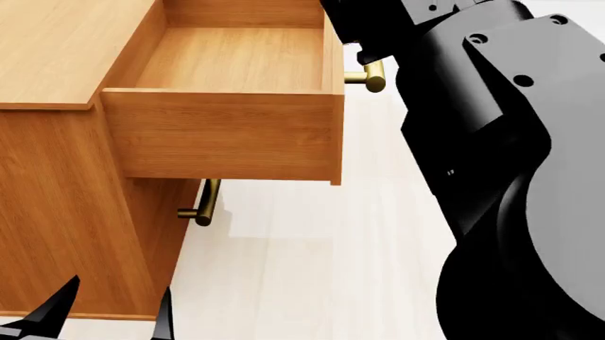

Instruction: Put the ketchup in the top drawer of the cabinet.

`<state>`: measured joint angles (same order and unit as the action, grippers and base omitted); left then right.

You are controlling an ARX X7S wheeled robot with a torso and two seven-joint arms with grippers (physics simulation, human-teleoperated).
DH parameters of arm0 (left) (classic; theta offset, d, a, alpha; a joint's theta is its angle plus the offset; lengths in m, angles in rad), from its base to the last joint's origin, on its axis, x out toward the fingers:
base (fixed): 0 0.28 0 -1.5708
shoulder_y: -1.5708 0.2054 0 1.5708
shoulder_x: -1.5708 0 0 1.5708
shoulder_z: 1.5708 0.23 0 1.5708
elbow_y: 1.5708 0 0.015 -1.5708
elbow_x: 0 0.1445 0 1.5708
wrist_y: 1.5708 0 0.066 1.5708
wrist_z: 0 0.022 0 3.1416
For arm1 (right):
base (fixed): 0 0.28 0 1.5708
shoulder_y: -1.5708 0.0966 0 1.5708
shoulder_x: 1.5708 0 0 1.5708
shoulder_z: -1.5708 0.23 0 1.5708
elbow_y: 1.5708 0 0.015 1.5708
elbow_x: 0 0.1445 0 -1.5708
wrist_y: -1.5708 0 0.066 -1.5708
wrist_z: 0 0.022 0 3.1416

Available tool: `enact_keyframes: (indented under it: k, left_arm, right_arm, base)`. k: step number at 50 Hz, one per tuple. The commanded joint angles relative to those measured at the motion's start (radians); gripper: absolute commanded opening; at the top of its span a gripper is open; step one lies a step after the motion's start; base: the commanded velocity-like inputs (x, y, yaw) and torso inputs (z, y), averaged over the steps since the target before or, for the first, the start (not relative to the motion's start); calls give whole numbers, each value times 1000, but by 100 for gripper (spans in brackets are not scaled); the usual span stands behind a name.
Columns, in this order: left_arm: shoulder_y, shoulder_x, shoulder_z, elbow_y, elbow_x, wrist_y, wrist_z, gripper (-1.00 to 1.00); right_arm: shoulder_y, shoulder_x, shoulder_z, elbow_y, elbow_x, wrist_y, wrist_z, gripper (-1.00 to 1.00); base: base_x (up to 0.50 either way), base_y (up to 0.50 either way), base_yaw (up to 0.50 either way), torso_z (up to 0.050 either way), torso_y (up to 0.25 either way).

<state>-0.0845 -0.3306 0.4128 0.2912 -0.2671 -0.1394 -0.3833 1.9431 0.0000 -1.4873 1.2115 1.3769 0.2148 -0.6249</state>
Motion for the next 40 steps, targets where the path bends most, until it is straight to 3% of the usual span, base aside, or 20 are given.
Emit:
enact_keyframes:
  k: [1,26,40]
  left_arm:
    - [0,-1,4,-5,-1,3,-2,100]
    - [1,-4,7,-20,-6,14,-5,100]
    - [-1,-5,14,-28,-9,17,-3,100]
  right_arm:
    - [-35,0,-60,-28,26,-33,-11,-100]
    - [-107,0,-50,-25,9,-46,0,-100]
    - [-145,0,-51,17,118,-79,90,-100]
  base:
    - [0,0,0,0,0]
    - [0,0,0,0,0]
    - [0,0,0,0,0]
